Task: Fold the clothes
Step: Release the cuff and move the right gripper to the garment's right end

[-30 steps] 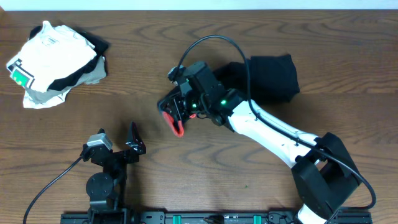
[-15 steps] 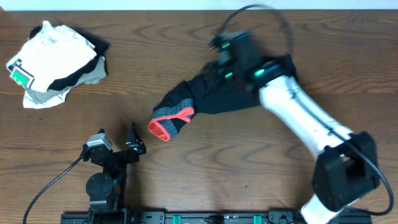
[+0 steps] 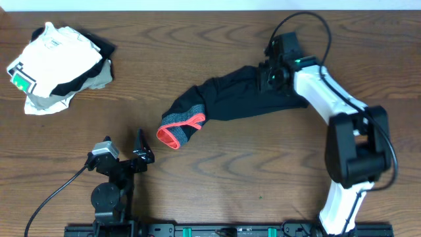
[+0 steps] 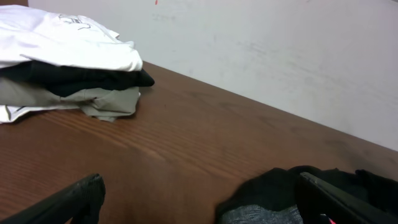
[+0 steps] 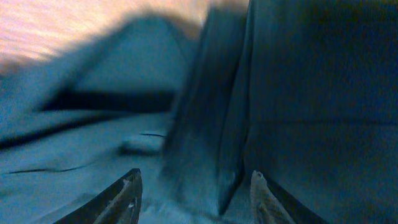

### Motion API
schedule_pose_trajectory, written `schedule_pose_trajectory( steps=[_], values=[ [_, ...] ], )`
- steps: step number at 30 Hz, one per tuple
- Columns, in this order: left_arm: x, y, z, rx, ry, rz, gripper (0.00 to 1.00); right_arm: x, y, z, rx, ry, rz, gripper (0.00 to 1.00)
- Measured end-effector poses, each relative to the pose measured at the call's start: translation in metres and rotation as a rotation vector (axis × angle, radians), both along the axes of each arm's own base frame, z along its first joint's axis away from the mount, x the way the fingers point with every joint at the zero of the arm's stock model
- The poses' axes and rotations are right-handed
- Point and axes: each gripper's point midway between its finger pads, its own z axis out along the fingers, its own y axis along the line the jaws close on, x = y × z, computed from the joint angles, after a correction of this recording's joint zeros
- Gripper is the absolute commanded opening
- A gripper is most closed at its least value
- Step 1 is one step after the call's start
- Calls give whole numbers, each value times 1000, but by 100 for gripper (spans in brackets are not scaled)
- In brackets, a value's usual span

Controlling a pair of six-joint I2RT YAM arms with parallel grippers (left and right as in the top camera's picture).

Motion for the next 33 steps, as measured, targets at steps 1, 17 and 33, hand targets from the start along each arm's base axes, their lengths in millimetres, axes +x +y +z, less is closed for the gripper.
schedule_pose_trajectory(
  steps=[1,17,33],
  values=[
    [0,0,0,0,0,0,98,-2,0,-9,-9,17,1,54],
    [0,0,0,0,0,0,98,-3,-16,-19,-129,51,-6,1],
    [0,0,0,0,0,0,98,-14,-111,140,-394,-174,-262,1]
  ],
)
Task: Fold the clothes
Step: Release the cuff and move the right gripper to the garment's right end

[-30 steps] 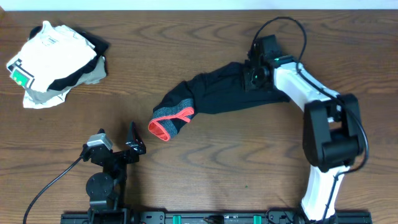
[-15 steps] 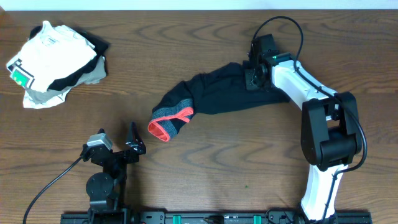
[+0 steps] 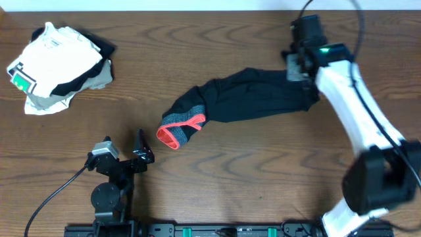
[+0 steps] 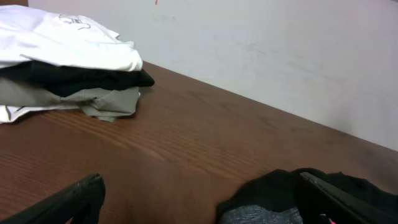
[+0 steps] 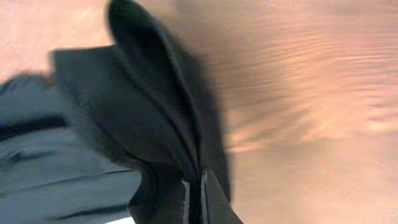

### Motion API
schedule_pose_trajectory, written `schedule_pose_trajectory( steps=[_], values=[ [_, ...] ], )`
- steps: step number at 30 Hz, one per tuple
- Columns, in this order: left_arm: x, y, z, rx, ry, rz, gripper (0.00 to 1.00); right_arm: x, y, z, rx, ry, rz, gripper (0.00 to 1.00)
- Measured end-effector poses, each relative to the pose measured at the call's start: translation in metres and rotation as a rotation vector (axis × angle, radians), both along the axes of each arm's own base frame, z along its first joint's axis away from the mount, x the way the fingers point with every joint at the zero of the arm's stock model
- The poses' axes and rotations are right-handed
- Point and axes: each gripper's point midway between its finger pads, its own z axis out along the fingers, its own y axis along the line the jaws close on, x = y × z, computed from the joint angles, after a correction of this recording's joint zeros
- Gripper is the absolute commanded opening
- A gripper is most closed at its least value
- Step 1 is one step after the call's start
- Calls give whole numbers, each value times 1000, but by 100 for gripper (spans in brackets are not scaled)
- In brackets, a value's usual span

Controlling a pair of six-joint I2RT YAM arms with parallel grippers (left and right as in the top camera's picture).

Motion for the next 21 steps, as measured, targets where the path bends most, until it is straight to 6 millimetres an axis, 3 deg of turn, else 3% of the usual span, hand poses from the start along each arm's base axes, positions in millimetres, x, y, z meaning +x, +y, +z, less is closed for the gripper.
schedule_pose_trajectory(
  steps=[4,8,15,21],
  values=[
    [0,0,0,0,0,0,98,-16,-41,56,-69,-119,-106,1],
    [0,0,0,0,0,0,98,-34,-76,86,-101,-170,-195,1],
    [0,0,0,0,0,0,98,-58,-147,80,-129,-118,-379,1],
    [0,0,0,0,0,0,98,-64,-178,71,-102,-105,-453,1]
  ],
)
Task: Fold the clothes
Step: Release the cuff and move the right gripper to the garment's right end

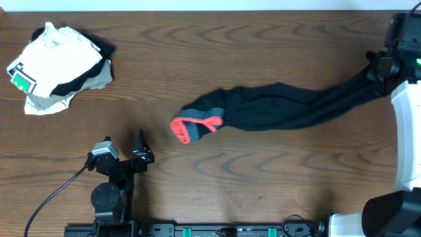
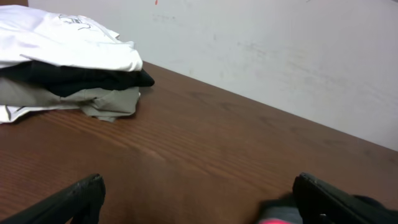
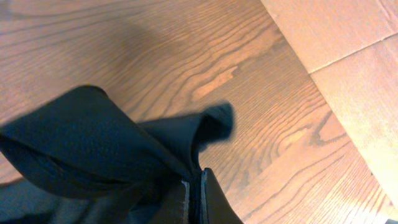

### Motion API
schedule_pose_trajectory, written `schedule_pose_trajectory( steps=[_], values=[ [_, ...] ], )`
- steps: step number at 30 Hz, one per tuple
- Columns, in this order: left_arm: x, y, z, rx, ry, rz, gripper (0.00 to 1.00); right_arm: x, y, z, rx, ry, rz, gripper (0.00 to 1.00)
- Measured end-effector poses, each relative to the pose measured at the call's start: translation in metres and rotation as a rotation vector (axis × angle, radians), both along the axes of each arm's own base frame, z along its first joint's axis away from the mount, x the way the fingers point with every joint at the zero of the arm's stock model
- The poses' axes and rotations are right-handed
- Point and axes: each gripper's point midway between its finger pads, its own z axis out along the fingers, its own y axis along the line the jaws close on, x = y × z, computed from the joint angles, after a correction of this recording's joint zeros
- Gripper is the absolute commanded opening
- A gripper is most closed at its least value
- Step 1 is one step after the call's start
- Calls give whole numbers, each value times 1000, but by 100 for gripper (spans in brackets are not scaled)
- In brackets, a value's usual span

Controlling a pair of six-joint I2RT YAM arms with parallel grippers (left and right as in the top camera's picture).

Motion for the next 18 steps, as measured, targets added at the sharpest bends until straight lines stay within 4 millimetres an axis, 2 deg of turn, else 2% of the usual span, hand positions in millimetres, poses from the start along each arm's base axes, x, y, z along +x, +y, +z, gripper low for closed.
schedule_pose_trajectory(
  steps=[3,4,5,7,8,11,18],
  values=[
    [0,0,0,0,0,0,98,0,-8,-4,6,-2,-20,1],
    [0,0,0,0,0,0,98,-1,-10,-6,7,1,-24,5],
    [0,0,0,0,0,0,98,-2,-12,-8,11,5,-31,19],
    [0,0,0,0,0,0,98,-2,-14,-11,18,8,-40,59],
    [0,0,0,0,0,0,98,-3,-16,-11,17,11,-43,68],
    [0,0,0,0,0,0,98,-4,-19,-11,18,10,-52,79],
    [0,0,0,0,0,0,98,-6,-20,-12,16,14,-64,86]
  ],
)
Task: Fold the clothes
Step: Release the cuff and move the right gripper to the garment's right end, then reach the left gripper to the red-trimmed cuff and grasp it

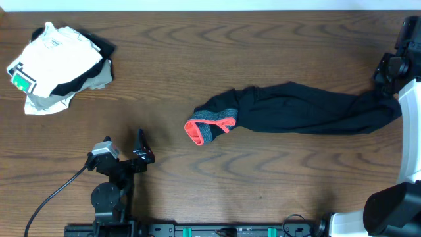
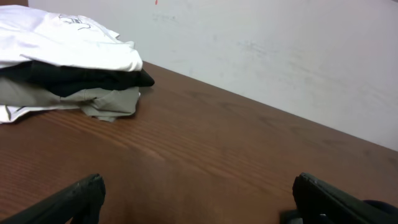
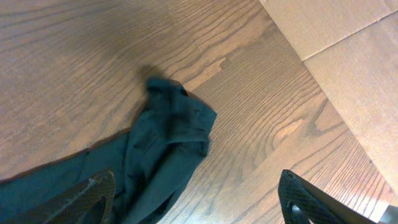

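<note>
A long black garment [image 1: 309,112] lies stretched across the table's right half, its grey cuff with an orange-red lining [image 1: 209,128] at the left end. Its right end [image 3: 168,134] lies crumpled on the wood below my right gripper [image 3: 199,202], which hangs open above it near the table's right edge [image 1: 388,69], holding nothing. My left gripper [image 2: 196,199] rests open near the front left [image 1: 122,158], with bare wood between its fingers.
A stack of folded clothes, white on black on grey [image 1: 56,66], sits at the far left corner [image 2: 68,62]. The table's right edge and the floor beyond it [image 3: 348,68] show in the right wrist view.
My right gripper has opened and let go of the garment's right end, which now lies on the table. The garment has shifted slightly right. The left arm is unchanged.
My right gripper was open over the bunched black garment at mid-table. Then it was shut on the garment's right end. Then it held that end far to the right, the garment drawn out long. Now the end lies released by the right edge.
</note>
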### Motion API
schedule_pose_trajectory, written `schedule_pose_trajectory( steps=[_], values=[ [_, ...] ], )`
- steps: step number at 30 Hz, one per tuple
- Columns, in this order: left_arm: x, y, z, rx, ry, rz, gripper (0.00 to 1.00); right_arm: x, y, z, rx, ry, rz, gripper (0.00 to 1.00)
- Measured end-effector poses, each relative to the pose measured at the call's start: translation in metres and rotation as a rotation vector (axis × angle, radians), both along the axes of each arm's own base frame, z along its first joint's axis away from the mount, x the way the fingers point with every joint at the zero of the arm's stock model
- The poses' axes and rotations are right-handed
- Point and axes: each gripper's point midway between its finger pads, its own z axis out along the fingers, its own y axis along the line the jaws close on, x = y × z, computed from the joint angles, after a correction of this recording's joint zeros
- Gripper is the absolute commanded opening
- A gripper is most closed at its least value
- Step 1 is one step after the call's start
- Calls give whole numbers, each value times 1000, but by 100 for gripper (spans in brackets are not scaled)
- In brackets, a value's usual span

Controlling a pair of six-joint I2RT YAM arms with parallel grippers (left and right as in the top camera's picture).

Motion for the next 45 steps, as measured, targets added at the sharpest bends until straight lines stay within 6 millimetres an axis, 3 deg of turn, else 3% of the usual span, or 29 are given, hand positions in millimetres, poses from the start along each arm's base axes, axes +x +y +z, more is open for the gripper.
schedule_pose_trajectory(
  steps=[7,14,23,27,32,34,36,41,45],
  values=[
    [0,0,0,0,0,0,98,8,15,-7,97,-34,38,99],
    [0,0,0,0,0,0,98,16,51,-19,291,-52,150,99],
    [0,-3,1,-19,-4,-18,98,7,81,-30,447,-10,210,99],
    [1,-16,5,-133,-23,-80,98,9,95,-30,521,-22,245,99],
    [-6,-57,41,-225,-148,-331,98,8,112,-30,614,-27,281,99],
    [-9,-67,45,-239,-150,-390,98,7,115,-30,630,-26,285,99],
    [-14,-74,54,-243,-156,-436,98,6,119,-30,644,-22,291,99],
    [-29,-87,110,-201,-177,-522,98,6,127,-30,660,-16,308,99],
    [-35,-96,132,-159,-29,-567,98,6,129,-30,668,-15,313,99]
  ],
)
